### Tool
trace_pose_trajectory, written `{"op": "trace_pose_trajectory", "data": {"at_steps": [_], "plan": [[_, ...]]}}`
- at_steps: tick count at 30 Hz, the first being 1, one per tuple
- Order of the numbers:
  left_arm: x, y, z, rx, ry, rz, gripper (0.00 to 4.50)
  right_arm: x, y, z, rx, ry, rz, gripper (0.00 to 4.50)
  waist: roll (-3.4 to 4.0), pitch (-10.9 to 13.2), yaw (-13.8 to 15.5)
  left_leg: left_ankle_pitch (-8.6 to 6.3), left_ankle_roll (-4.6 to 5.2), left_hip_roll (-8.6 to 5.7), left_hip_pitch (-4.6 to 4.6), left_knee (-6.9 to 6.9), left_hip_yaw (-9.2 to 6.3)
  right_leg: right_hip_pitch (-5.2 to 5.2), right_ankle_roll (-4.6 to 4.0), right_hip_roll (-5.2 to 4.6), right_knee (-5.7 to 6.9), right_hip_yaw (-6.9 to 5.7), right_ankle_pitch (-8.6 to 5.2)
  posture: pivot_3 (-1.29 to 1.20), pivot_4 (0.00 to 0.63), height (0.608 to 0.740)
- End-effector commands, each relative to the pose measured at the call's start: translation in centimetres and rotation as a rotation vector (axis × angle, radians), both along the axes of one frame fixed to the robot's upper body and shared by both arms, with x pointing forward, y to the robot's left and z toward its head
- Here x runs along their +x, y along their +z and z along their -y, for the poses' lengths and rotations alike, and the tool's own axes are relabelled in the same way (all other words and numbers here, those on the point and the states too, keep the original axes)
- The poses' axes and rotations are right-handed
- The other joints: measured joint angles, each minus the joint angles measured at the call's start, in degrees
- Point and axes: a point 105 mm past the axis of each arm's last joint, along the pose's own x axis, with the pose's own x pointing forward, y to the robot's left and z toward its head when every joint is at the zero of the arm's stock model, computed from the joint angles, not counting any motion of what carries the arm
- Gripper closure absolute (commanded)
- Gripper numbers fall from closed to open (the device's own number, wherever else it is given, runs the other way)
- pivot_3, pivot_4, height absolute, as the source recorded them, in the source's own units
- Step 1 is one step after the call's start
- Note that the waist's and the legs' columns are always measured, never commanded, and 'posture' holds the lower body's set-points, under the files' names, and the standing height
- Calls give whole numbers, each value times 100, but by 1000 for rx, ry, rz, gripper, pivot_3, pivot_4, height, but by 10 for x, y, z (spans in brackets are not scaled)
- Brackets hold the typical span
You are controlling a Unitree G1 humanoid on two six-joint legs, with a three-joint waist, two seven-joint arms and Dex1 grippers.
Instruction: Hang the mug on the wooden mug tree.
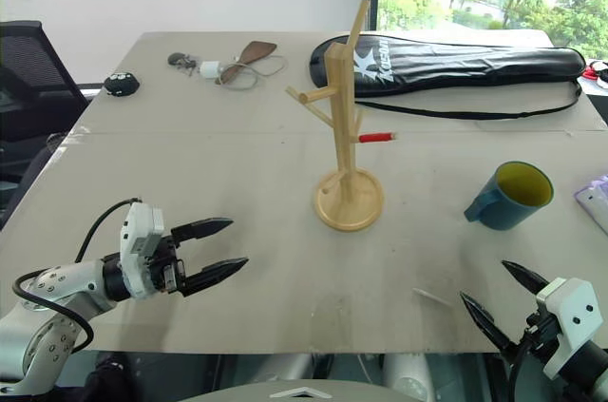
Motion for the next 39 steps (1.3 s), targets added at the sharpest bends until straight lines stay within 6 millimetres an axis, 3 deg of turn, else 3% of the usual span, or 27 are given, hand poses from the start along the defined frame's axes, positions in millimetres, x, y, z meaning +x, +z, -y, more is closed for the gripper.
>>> {"op": "trace_pose_trajectory", "data": {"at_steps": [1, 5, 10, 16, 23, 31, 39], "plan": [[2, 14, 5, -8, -72, 44, 0, 8, 11, -7, 19, -18, 80, 30, 0, 0, 4, 0, 0, 0, 0, 0, 0, 0, 0, 0, 0, 0, 0, 0, 150, 740], [-13, 40, 25, -111, -363, 94, 0, 36, 14, -26, 49, -75, 139, 30, -7, 8, 26, 0, -2, 12, 6, 3, 3, -2, -13, 12, 5, -3, 8, 0, 150, 740], [-18, 52, 32, -124, -492, 135, 0, 64, 12, -36, 98, -143, 130, 30, 7, 13, 23, 0, -2, 15, 22, -10, 17, 1, -14, 16, -2, 14, 8, 0, 150, 740], [-23, 53, 34, -132, -507, 153, 0, 78, 9, -28, 104, -221, 140, 30, 7, 15, -2, -1, -1, 18, 21, -23, 17, -1, -14, 17, -20, 14, 8, 0, 150, 740], [-29, 45, 26, -138, -475, 154, 0, 69, 7, -28, 147, -214, 104, 30, 10, 16, -88, -1, 0, 20, 21, -23, 17, 1, -14, 18, -16, 14, 8, 0, 150, 740], [-30, 48, 27, -170, -468, 189, 0, 91, 11, -24, 156, -274, 156, 30, 9, 16, -94, -1, 0, 23, 29, -21, 29, 1, -14, 24, -11, 27, 9, 0, 150, 740], [-27, 57, 29, -198, -457, 228, 0, 100, 10, -21, 169, -301, 173, 30, 9, 17, -95, -1, 0, 24, 28, -24, 30, 1, -14, 25, -15, 28, 9, 0, 150, 740]]}}
